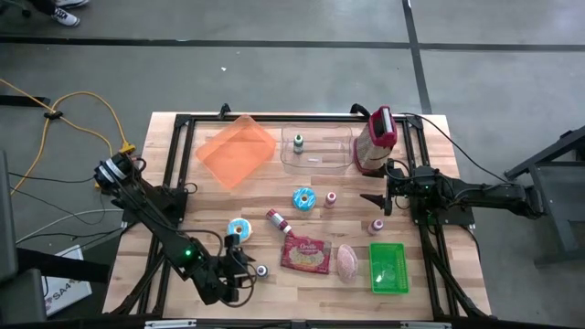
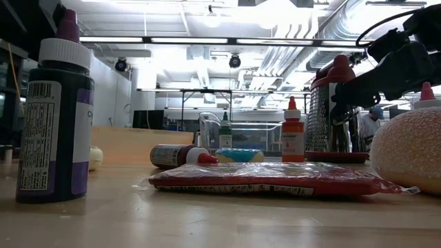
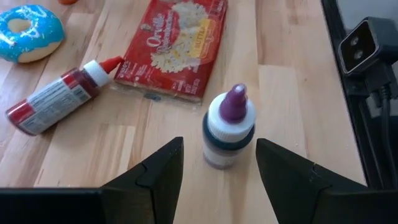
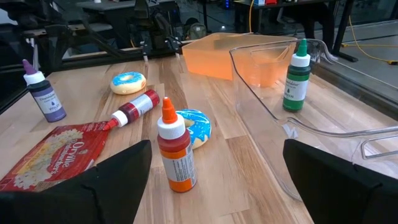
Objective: Pick & Place Food Item
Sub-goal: Put the violet food coloring bottle into the transparent bin
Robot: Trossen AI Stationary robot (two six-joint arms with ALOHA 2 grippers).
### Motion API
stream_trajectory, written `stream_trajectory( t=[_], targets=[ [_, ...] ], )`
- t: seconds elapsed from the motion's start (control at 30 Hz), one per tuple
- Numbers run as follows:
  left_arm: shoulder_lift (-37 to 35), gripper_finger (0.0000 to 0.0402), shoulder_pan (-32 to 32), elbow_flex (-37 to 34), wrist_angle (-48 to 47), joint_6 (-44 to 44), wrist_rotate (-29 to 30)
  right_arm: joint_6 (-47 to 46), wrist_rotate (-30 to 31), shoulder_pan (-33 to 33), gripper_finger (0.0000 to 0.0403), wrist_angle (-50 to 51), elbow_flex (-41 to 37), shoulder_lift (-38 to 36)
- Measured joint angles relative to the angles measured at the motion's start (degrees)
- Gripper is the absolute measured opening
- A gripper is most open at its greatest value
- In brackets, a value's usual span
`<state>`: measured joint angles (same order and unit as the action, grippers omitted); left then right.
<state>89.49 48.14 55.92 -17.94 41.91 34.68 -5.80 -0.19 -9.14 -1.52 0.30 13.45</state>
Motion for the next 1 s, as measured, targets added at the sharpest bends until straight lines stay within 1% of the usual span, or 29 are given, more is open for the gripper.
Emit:
stream_trajectory(
  t=[0.33, 0.47, 0.77, 1.0],
  targets=[
    [1.14, 0.0194, -1.63, 0.0, 1.22, -1.5, -0.1, 0.0, 0.0, -0.01, 0.0353, 0.02, 0.0, -0.02],
    [2.24, 0.0194, -2.19, -0.02, 4.2, -3.95, -1.48, 0.0, 0.0, -0.01, 0.0353, 0.02, 0.0, 0.0],
    [2.26, 0.0194, -3.14, 0.0, 5.0, -5.11, -2.86, 0.0, 0.0, 0.01, 0.0353, 0.0, 0.0, 0.0],
    [2.26, 0.0194, -3.26, 0.0, 7.01, -7.66, -4.21, 0.0, 0.0, 0.0, 0.0353, -0.04, 0.0, -0.02]
  ],
)
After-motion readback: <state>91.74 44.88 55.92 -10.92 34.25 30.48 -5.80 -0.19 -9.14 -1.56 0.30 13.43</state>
